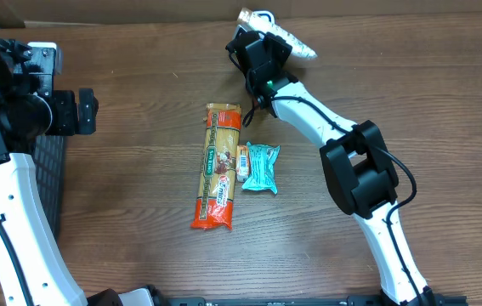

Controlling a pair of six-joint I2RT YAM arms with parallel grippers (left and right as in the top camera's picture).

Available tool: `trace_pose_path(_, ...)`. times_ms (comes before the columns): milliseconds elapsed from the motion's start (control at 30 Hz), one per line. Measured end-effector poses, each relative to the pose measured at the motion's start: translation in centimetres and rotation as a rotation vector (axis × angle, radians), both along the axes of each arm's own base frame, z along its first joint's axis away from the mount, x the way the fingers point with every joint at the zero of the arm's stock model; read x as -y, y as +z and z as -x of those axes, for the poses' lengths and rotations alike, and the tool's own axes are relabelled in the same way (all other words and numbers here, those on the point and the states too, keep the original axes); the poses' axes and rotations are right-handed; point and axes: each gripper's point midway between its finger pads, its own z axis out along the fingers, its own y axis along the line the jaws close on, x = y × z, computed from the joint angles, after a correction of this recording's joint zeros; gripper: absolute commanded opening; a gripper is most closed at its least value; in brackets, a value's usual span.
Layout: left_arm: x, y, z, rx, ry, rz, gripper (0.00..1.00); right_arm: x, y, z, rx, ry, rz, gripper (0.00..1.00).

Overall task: Scan the item barcode
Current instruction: 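Hold the white tube up in front of the scanner, then carry the white tube to the right table edge and release it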

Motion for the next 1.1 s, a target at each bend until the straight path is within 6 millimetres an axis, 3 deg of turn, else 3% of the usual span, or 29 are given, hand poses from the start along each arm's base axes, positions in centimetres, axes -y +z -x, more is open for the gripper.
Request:
trace_pose_path(100, 0.0, 0.0, 0.0, 0.000, 0.000, 0.000, 1.00, 0.4, 0.5, 1.8, -0.086, 0.001, -0.032, 0.03)
trace_pose_path(200, 0.0, 0.0, 0.0, 0.000, 0.000, 0.000, 1.00, 0.7, 3.3, 4.7, -0.185, 0.007, -0.168, 0.04)
trace_pose_path(267, 0.0, 0.0, 0.0, 0.000, 0.000, 0.000, 1.00, 0.7, 6.1, 6.9, -0.240, 0.019, -0.309, 0.04)
trace_pose_path(367, 0.0, 0.0, 0.0, 0.000, 0.000, 0.000, 1.00, 1.5, 12.6, 10.2, -0.279, 0.036, -0.599, 0.04)
trace_pose_path(433, 0.0, 0.0, 0.0, 0.000, 0.000, 0.000, 1.00, 3.0, 16.5, 12.4, -0.310, 0.031, -0.790, 0.04)
trace_pose_path(500, 0.0, 0.0, 0.0, 0.000, 0.000, 0.000, 1.00, 6.0, 19.8, 14.6, -0.346, -0.015, -0.980, 0.04)
trace_pose_path(567, 0.0, 0.0, 0.0, 0.000, 0.000, 0.000, 1.00, 9.4, 21.1, 15.9, -0.380, -0.095, -1.117, 0.04)
trace_pose_path(633, 0.0, 0.0, 0.0, 0.000, 0.000, 0.000, 1.00, 12.8, 20.9, 16.7, -0.418, -0.199, -1.215, 0.04)
trace_pose_path(667, 0.0, 0.0, 0.0, 0.000, 0.000, 0.000, 1.00, 14.9, 20.0, 17.0, -0.443, -0.277, -1.263, 0.04)
trace_pose_path(767, 0.0, 0.0, 0.0, 0.000, 0.000, 0.000, 1.00, 18.1, 16.8, 17.1, -0.501, -0.425, -1.330, 0.04)
trace_pose_path(967, 0.0, 0.0, 0.0, 0.000, 0.000, 0.000, 1.00, 21.4, 8.7, 17.8, -0.602, -0.614, -1.399, 0.04)
trace_pose_path(1100, 0.0, 0.0, 0.0, 0.000, 0.000, 0.000, 1.00, 23.4, 4.9, 17.9, -0.590, -0.675, -1.435, 0.04)
